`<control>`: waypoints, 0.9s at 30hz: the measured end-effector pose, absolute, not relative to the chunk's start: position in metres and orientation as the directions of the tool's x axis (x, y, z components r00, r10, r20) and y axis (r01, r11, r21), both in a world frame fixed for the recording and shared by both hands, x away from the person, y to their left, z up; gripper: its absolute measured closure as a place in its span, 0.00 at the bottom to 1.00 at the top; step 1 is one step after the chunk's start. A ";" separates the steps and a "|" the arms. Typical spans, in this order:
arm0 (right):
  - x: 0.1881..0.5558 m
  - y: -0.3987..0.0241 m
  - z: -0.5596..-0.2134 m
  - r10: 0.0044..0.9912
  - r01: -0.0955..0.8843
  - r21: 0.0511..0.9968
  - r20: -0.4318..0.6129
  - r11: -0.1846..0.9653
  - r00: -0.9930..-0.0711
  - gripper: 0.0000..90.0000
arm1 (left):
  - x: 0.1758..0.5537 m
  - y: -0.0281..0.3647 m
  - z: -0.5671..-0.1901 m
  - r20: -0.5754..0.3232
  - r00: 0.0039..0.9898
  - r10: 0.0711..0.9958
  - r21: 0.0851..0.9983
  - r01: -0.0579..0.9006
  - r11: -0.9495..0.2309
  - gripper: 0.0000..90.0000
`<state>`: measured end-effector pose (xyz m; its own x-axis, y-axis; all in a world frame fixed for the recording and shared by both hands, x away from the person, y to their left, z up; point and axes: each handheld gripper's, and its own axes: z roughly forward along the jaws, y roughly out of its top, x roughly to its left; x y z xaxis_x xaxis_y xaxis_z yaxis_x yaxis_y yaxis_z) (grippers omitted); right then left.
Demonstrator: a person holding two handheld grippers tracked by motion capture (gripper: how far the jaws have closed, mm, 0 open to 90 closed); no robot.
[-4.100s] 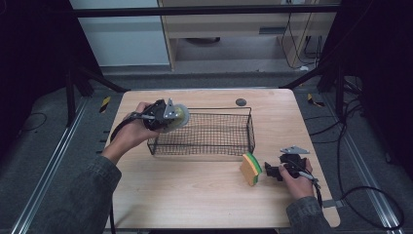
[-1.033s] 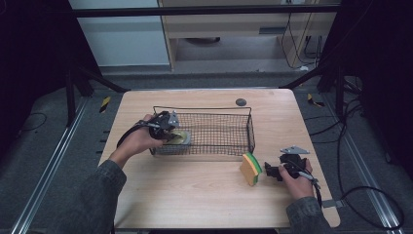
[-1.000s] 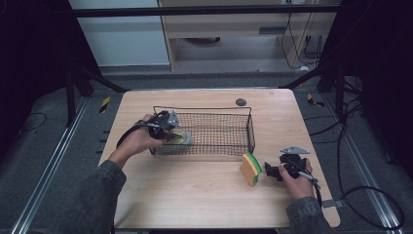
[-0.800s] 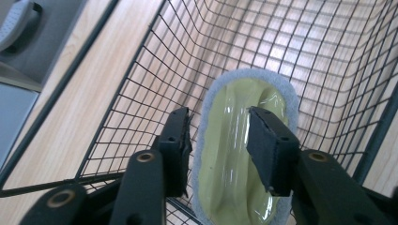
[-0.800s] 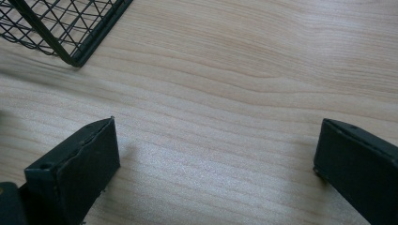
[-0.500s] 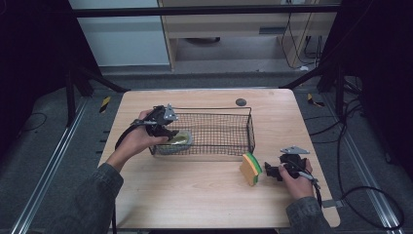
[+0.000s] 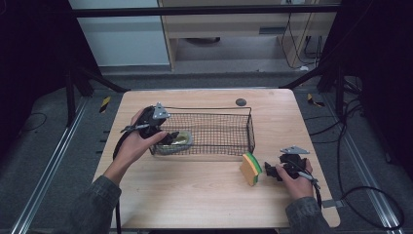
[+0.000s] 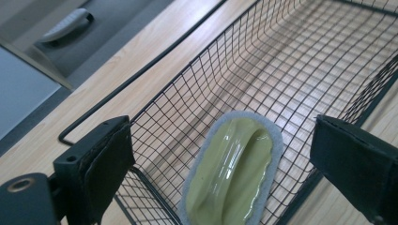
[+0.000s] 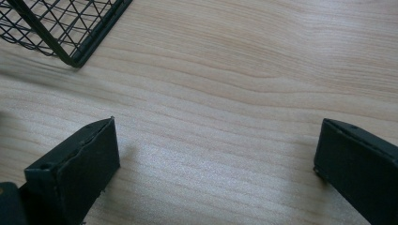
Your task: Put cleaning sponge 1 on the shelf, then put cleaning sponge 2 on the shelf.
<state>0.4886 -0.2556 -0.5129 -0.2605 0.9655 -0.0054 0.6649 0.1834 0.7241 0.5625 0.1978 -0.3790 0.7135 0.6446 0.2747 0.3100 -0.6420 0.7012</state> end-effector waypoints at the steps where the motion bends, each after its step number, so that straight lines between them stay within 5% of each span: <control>1: 0.489 -0.256 -0.513 0.966 0.665 0.724 -0.005 0.183 -0.260 0.01 | 0.559 0.199 -0.379 0.269 0.709 0.652 0.707 0.314 -0.633 0.05; 16: 0.481 -0.256 -0.493 0.962 0.743 0.633 -0.012 0.220 -0.274 0.15 | 0.469 0.246 -0.436 0.179 0.567 0.804 0.733 0.468 -0.493 0.05; 27: 0.441 -0.246 -0.473 0.920 0.795 0.498 -0.016 0.347 -0.391 0.23 | 0.466 0.245 -0.482 0.101 0.579 0.809 0.682 0.552 -0.480 0.06</control>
<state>0.4405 -0.2463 -0.4732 -0.3915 0.9200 -0.0157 0.7951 0.3468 0.4975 0.4663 0.2453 -0.4823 0.5791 0.8090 0.1009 0.5518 -0.4800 0.6820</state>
